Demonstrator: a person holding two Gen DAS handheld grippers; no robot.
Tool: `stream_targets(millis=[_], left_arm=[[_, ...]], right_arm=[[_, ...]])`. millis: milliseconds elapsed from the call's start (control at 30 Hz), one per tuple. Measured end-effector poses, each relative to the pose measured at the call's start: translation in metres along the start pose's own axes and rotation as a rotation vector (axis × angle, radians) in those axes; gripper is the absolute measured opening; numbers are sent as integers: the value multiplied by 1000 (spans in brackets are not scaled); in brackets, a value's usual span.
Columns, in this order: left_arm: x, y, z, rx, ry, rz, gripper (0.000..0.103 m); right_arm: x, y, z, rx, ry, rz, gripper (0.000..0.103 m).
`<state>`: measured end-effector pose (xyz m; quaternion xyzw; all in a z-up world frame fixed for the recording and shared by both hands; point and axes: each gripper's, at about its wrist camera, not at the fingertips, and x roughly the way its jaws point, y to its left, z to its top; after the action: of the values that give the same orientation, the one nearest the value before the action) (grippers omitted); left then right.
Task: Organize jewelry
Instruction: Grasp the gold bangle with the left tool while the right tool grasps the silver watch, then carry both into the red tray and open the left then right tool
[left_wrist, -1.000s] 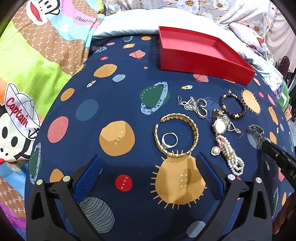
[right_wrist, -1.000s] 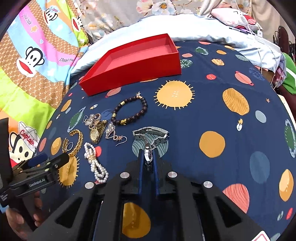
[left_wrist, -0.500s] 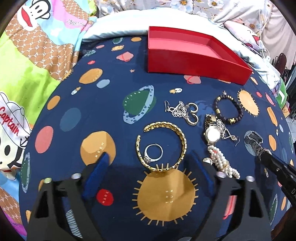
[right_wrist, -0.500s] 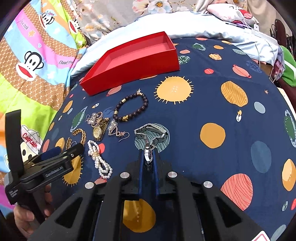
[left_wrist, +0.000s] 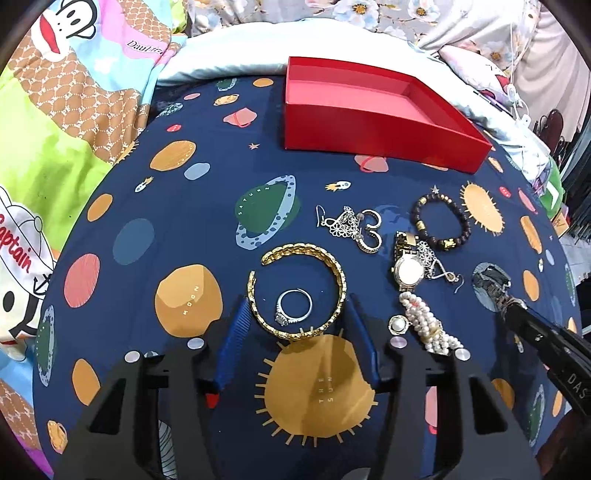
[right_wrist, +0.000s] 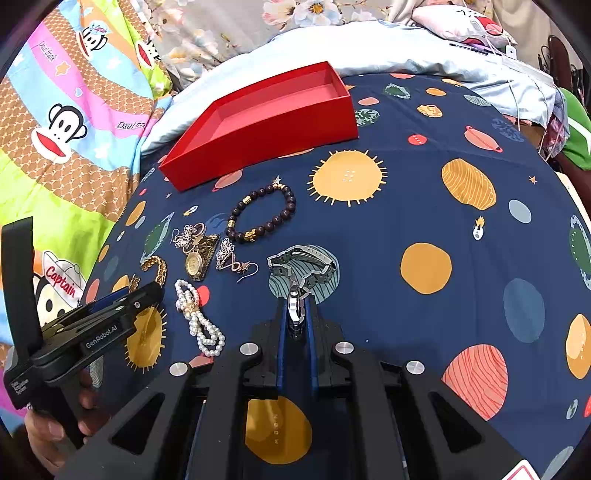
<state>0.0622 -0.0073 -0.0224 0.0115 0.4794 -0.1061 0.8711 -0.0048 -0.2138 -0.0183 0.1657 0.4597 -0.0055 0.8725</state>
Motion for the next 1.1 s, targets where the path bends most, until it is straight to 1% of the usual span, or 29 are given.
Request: stream_targets(millis=[167, 367, 533, 800, 1000, 1100], left_arm=[[-8, 2, 0, -7, -7, -17, 51], [-25, 1, 4, -5, -33, -42, 51], [-45, -2, 12, 1, -69, -71, 51], [-59, -5, 31, 8, -104, -102, 51], [-62, -7, 58, 35, -141, -97, 51], [-61, -7, 80, 46, -169, -94, 51]], right_arm=[[-8, 3, 3, -5, -24, 10, 9], [-27, 7, 12, -11, -71, 27, 8], [-42, 7, 22, 8, -100, 62, 8], [-66, 13, 46, -26, -167, 40, 8], [-73, 23, 82, -76, -210, 55, 8], [-72, 30, 110, -101, -232, 81, 8]])
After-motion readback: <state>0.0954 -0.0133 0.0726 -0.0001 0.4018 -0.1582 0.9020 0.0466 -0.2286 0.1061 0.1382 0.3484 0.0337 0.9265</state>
